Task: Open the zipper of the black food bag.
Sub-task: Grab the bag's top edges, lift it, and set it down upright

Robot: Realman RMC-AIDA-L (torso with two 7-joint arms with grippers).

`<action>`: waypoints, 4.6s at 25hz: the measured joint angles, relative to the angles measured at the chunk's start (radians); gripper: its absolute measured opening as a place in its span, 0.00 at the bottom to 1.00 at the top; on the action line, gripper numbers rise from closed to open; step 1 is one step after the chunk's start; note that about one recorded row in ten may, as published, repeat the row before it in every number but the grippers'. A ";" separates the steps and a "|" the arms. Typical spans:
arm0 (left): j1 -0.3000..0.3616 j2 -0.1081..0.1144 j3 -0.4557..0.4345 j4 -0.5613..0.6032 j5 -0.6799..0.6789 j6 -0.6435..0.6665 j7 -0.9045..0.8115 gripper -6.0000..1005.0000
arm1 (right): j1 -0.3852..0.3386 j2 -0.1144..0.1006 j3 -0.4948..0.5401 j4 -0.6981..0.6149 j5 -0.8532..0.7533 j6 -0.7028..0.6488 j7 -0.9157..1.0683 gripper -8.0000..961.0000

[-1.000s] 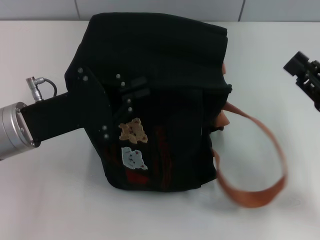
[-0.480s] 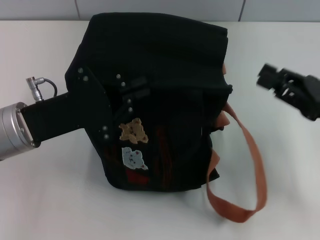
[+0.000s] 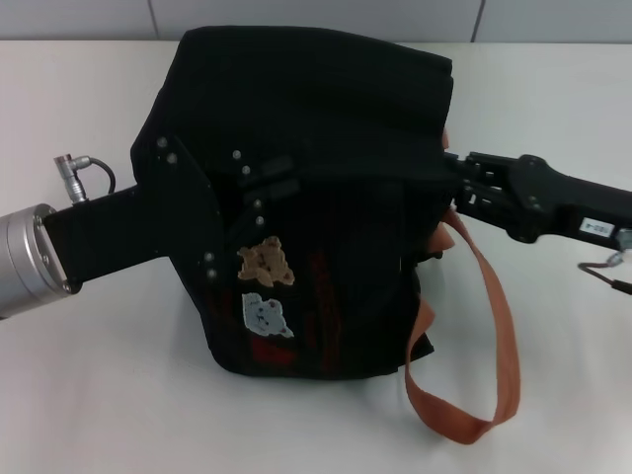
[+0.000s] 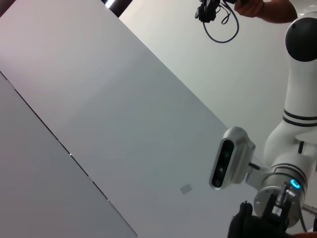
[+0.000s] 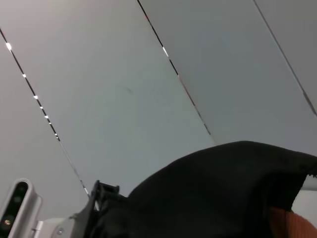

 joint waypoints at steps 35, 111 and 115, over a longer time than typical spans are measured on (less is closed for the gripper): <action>0.008 0.003 -0.009 0.005 -0.001 -0.002 -0.009 0.07 | -0.076 -0.021 -0.023 -0.108 -0.018 -0.109 0.019 0.37; 0.002 -0.001 -0.012 -0.002 -0.012 -0.026 0.001 0.07 | -0.073 0.005 -0.088 -0.061 -0.055 -0.037 -0.217 0.03; 0.001 -0.002 -0.012 -0.007 -0.012 -0.026 0.001 0.07 | -0.063 0.010 -0.088 -0.008 -0.020 -0.021 -0.288 0.16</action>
